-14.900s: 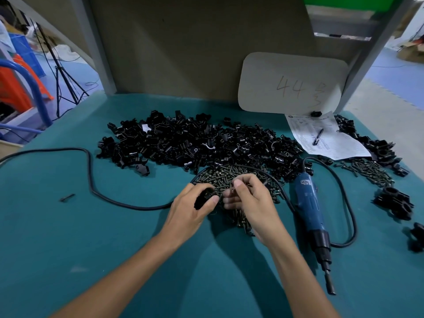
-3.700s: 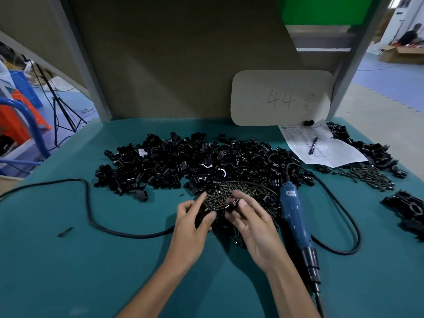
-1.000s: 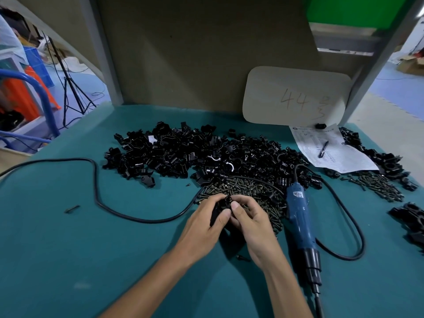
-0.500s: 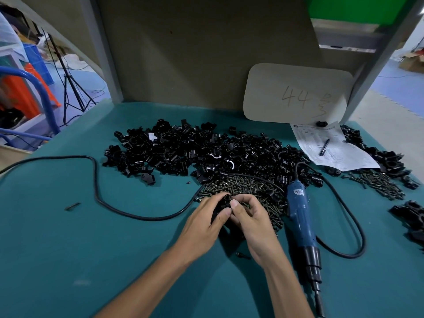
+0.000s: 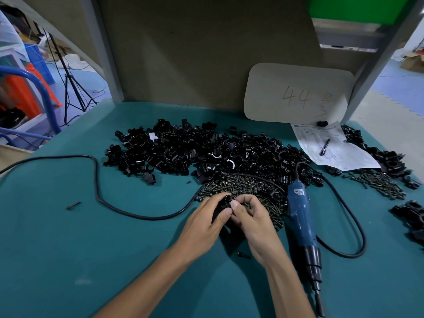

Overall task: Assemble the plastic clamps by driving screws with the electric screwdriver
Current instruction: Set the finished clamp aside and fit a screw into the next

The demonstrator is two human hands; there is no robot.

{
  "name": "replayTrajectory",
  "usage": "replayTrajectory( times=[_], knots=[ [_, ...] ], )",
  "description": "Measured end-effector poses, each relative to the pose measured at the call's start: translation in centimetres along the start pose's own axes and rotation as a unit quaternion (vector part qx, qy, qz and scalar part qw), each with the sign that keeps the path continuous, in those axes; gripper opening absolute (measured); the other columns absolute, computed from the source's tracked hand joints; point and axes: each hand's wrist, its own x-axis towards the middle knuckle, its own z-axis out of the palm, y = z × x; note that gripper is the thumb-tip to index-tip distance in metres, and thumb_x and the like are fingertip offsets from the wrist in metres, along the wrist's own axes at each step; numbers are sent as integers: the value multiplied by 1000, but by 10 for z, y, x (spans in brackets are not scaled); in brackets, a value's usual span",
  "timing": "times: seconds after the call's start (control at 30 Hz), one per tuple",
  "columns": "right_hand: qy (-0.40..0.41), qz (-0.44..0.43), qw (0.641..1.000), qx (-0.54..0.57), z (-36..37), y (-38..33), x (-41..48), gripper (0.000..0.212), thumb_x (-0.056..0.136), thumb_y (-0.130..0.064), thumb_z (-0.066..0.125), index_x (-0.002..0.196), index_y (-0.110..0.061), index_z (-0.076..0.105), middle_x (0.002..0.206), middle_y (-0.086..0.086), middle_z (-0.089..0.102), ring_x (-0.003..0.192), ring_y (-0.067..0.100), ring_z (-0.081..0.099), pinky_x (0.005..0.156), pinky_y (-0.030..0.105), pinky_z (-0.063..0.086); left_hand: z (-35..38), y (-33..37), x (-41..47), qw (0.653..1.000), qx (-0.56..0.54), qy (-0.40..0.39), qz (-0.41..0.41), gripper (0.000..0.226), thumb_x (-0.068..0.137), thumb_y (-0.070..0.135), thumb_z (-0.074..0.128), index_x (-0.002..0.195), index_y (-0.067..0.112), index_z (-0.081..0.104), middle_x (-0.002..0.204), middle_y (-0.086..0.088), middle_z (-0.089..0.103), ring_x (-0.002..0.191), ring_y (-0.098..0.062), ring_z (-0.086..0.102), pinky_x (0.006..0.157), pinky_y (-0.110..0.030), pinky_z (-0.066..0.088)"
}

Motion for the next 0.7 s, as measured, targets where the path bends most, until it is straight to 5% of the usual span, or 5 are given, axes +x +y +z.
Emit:
replayTrajectory(
  times=[0.7],
  knots=[
    [11, 6, 1000, -19, 3, -4, -2, 14, 99, -22, 66, 106, -11, 62, 83, -4, 73, 84, 12, 70, 79, 25, 58, 0, 2, 0, 1000, 20, -6, -13, 62, 97, 69, 31, 150, 36, 35, 149, 15, 44, 134, 1, 41, 109, -27, 39]
  ],
)
